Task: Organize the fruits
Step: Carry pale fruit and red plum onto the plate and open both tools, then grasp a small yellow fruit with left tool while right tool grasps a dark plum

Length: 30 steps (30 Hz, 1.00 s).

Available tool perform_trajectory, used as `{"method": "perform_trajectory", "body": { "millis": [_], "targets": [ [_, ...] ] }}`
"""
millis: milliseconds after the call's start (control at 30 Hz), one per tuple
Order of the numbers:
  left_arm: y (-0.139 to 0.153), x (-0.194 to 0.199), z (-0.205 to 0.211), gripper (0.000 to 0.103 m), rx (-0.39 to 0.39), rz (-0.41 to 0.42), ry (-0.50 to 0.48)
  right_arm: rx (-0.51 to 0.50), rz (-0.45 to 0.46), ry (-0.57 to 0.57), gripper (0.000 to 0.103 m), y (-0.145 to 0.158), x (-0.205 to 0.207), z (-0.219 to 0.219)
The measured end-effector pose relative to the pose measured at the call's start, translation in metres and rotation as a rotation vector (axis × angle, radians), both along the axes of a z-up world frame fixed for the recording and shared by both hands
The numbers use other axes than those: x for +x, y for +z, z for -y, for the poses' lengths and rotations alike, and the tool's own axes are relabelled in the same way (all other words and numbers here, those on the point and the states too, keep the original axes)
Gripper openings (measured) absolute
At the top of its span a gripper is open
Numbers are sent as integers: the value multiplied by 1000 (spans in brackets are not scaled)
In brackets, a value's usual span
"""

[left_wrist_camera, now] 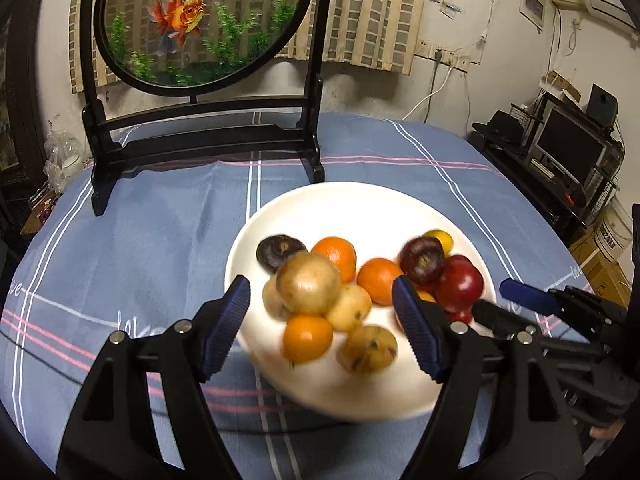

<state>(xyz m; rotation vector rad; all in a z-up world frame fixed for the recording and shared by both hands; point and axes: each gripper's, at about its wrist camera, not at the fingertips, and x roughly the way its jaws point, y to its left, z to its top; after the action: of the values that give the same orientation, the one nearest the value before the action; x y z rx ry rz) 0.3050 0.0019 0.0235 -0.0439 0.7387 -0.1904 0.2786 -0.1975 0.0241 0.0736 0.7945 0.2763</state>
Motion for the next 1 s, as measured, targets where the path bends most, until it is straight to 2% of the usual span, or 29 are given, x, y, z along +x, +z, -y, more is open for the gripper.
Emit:
{"method": "perform_trajectory", "body": {
  "millis": [300, 367, 400, 667, 867, 1000],
  "targets": [
    [-1, -52, 2, 78, 5, -1, -43, 79, 0, -56, 48, 3, -47, 33],
    [-3, -62, 3, 78, 9, 0, -50, 100, 2, -66, 55, 3, -59, 39],
    [-4, -68, 3, 78, 9, 0, -54, 112, 11, -75, 63, 2, -65, 41],
    [-17, -103, 0, 79, 0, -30, -62, 133, 4, -75, 63, -9, -103, 47],
    [-28, -122, -3, 80, 0, -56, -67, 105, -15, -63, 63, -20, -116, 42],
    [-34, -132, 0, 80, 21, -68, -84, 52, -13, -44, 63, -21, -124, 35]
  ]
}}
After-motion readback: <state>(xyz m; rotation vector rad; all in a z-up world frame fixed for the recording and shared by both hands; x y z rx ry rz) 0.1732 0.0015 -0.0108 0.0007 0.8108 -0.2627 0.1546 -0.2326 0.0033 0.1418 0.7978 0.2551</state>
